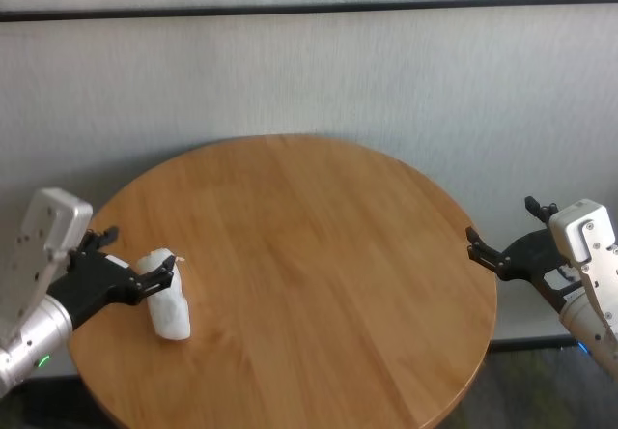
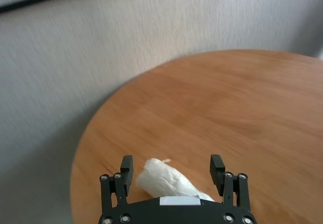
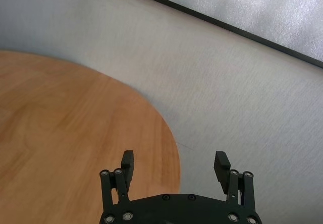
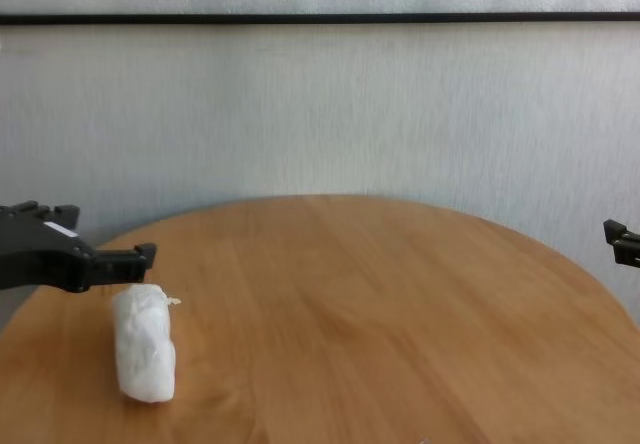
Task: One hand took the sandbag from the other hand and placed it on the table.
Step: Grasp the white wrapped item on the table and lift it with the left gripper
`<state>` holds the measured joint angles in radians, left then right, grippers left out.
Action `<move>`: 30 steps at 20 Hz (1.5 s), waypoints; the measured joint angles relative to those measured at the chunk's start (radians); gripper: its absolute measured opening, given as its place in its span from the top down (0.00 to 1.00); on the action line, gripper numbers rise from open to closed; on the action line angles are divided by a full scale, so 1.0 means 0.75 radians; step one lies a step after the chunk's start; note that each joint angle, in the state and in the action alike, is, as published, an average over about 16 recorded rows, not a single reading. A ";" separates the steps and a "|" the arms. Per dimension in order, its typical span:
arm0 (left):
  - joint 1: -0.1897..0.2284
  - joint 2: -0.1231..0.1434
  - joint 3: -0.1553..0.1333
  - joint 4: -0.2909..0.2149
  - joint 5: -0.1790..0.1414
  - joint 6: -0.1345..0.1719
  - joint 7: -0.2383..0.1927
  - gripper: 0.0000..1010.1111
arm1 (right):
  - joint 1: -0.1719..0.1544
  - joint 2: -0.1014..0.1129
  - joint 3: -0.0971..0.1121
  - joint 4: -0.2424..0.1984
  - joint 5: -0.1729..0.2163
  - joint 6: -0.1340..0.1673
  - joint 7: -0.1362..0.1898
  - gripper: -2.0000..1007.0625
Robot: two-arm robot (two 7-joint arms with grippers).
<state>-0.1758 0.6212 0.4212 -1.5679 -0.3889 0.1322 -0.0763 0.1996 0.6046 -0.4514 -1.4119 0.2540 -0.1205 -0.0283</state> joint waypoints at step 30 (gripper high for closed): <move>-0.147 -0.464 -0.064 0.035 -0.046 0.804 0.433 0.01 | 0.000 0.000 0.000 0.000 0.000 0.000 0.000 0.01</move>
<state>-0.2857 0.2732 0.3733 -1.5419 -0.4231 0.7351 0.2484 0.1996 0.6046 -0.4514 -1.4118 0.2540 -0.1205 -0.0283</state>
